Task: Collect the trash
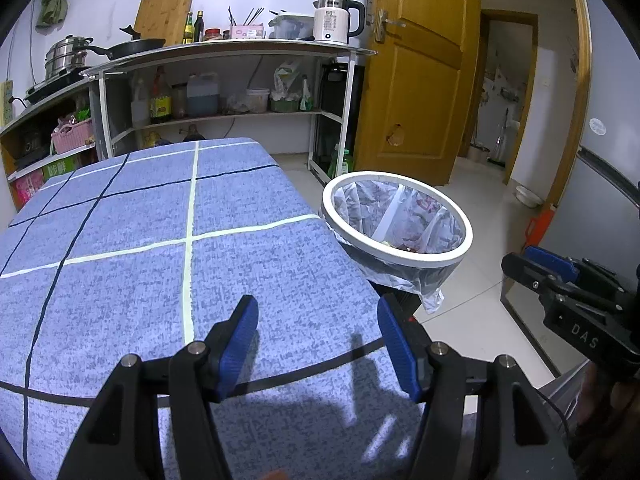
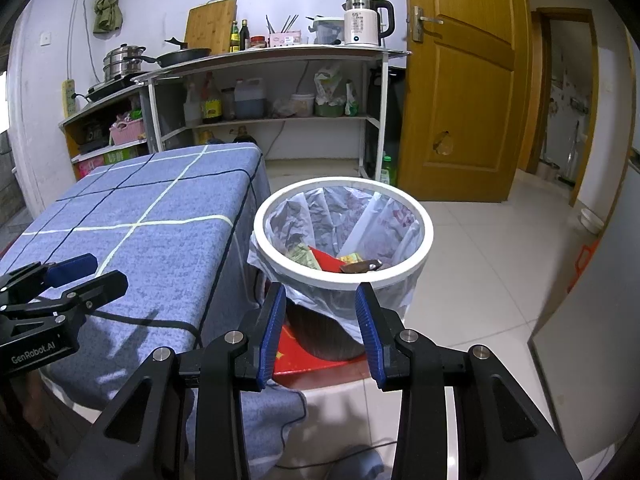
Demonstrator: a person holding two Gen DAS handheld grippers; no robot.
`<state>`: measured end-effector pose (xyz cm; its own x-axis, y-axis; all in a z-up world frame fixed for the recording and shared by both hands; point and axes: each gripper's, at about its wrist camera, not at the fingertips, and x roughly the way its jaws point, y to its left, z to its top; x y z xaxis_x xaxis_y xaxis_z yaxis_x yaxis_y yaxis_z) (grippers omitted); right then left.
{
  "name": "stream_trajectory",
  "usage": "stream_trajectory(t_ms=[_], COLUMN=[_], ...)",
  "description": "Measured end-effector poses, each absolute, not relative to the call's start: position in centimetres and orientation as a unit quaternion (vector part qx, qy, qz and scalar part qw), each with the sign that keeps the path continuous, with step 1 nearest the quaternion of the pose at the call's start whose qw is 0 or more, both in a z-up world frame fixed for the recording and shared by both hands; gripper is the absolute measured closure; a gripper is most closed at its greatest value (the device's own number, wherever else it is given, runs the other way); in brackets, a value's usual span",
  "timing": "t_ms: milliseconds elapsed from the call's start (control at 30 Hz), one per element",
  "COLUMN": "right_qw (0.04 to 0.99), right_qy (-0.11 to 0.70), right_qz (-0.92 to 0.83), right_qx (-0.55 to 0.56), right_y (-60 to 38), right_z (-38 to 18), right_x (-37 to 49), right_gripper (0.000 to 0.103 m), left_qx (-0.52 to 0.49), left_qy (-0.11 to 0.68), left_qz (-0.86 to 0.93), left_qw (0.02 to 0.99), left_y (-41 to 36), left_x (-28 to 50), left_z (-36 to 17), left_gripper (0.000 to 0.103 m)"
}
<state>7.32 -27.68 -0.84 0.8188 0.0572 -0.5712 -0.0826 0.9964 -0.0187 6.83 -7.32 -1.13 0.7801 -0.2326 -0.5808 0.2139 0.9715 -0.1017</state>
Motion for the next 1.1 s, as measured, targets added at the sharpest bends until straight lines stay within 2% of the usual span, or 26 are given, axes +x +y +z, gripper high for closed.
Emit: stream_trajectory(t_ms=[1100], right_qw=[0.954], right_qy=[0.296], right_qz=[0.037], right_qx=[-0.022], right_y=[-27.34], right_z=[-0.84], right_x=[7.26], right_gripper=[0.066], left_qx=[-0.012], left_qy=[0.313], left_qz=[-0.118], left_qw=[0.942], left_y=[-7.36], left_x=[6.96], left_z=[-1.16], left_gripper=[0.039])
